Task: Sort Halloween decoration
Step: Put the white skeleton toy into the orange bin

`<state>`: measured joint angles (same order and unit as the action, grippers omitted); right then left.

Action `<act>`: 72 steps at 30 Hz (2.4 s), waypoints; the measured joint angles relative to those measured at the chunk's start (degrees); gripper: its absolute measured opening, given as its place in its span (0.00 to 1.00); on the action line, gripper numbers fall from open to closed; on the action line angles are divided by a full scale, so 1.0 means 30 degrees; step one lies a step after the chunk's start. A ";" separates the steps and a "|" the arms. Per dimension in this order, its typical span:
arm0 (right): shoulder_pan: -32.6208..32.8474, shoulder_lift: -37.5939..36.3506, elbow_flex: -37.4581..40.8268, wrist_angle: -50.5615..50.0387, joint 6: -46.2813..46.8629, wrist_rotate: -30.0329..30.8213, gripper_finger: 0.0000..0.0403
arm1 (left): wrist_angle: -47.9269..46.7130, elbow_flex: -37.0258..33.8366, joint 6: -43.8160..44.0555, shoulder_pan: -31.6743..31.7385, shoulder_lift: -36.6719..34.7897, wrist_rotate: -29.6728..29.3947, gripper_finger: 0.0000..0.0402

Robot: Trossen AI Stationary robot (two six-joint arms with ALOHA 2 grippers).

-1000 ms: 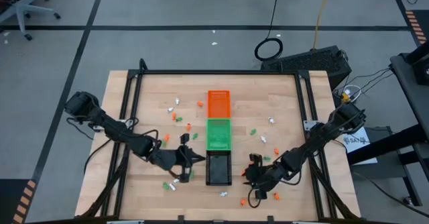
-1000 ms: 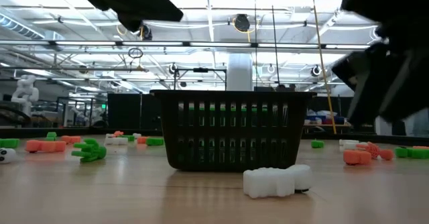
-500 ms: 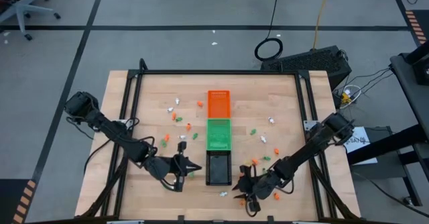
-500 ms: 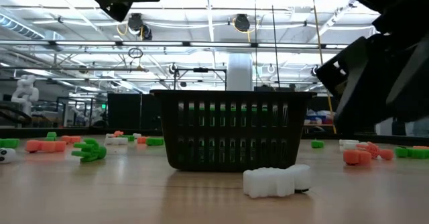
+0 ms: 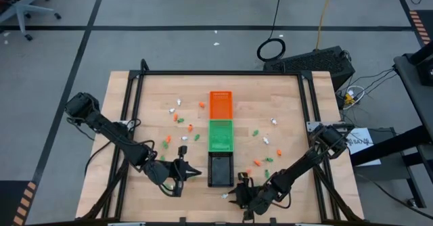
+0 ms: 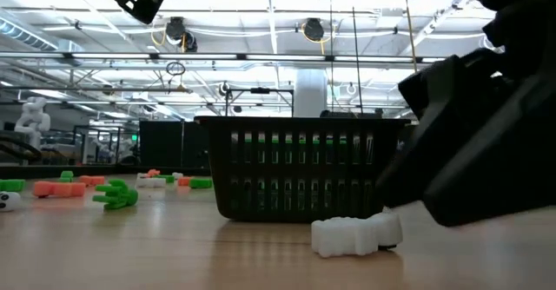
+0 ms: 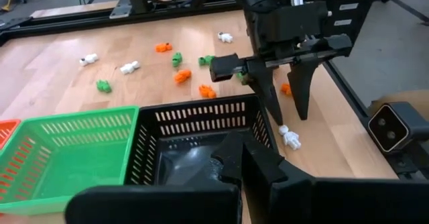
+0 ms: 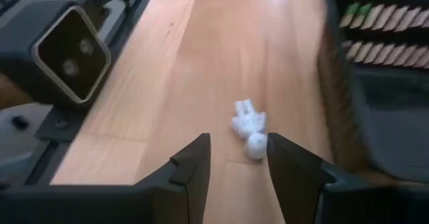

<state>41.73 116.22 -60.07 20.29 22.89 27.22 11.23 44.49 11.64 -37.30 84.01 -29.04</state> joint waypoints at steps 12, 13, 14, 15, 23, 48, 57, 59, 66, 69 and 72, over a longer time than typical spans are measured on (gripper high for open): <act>0.0335 0.0690 -0.0195 0.0869 -0.0456 0.0637 0.33 | 0.0012 0.0000 0.0029 -0.0006 0.0000 0.0007 0.02; 0.0379 0.0842 -0.0315 0.0879 -0.0579 0.1008 0.33 | 0.0004 0.0000 0.0023 -0.0007 0.0000 0.0007 0.02; 0.0388 0.1006 -0.0490 0.0876 -0.0726 0.1308 0.33 | 0.0006 0.0000 0.0022 -0.0007 0.0000 0.0007 0.02; 0.0388 0.1183 -0.0694 0.0867 -0.1041 0.1616 0.33 | 0.0009 0.0000 0.0029 -0.0007 0.0000 0.0007 0.02; 0.0312 0.2068 -0.1638 0.0340 -0.1494 0.2000 0.33 | -0.0130 0.0000 0.0016 -0.0044 0.0000 0.0021 0.02; 0.0359 0.1943 -0.1610 0.0169 0.0468 0.1846 0.01 | -0.0396 0.0000 0.0705 -0.0159 0.0000 0.0029 0.02; 0.0345 0.0664 -0.1604 0.0239 0.0036 0.1864 0.00 | -0.0188 0.0000 0.1027 -0.0622 0.0000 0.0029 0.02; 0.0337 0.0107 -0.1604 0.0099 -0.0283 0.1860 0.00 | -0.0044 0.0000 0.1021 -0.0712 0.0000 0.0029 0.02; 0.0337 -0.2854 -0.1611 -0.2388 -0.3390 0.1880 0.00 | 0.0127 0.0000 0.0947 -0.0736 0.0000 0.0029 0.02; 0.0323 -0.4621 -0.1614 -0.3964 -0.5088 0.1925 0.00 | 0.0203 0.0000 0.0976 -0.0736 0.0000 0.0026 0.02; 0.0323 -0.6370 -0.1618 -0.5433 -0.7013 0.2003 0.00 | 0.0451 0.0000 0.0936 -0.0736 0.0000 0.0021 0.02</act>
<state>42.70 97.11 -64.93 3.99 1.85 33.22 12.59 44.49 14.45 -39.51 84.01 -28.97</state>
